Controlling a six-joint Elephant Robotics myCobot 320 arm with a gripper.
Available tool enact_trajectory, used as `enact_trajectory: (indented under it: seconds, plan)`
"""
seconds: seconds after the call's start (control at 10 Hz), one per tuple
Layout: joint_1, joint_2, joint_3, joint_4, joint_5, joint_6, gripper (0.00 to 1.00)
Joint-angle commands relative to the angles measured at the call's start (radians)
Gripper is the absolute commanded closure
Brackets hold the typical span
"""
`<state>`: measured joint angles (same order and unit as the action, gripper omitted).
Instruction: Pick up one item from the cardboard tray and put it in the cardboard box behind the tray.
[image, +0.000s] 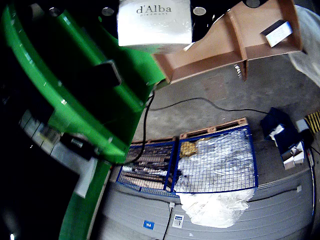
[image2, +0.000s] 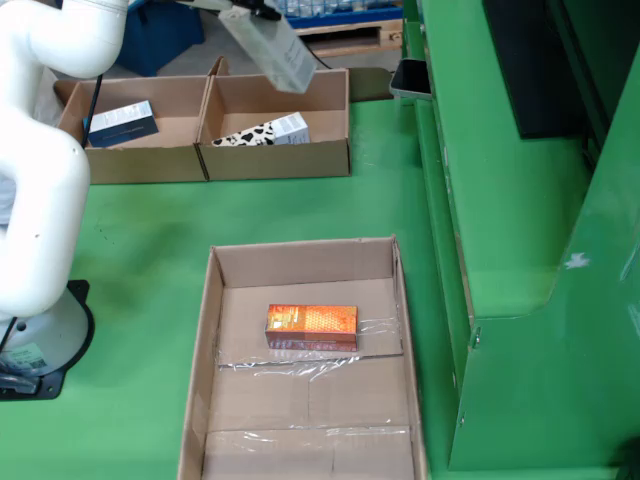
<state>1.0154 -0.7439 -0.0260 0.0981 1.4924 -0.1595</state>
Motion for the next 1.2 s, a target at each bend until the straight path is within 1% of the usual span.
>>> enact_trajectory:
  seconds: [0.0, 0.1, 1.1]
  plan:
    - [0.03, -0.005, 0.026, 0.239, -0.124, -0.034, 1.0]
    - [0.058, -0.032, 0.026, 0.315, -0.241, -0.066, 1.0]
    - [0.058, -0.032, 0.026, 0.315, -0.241, -0.066, 1.0]
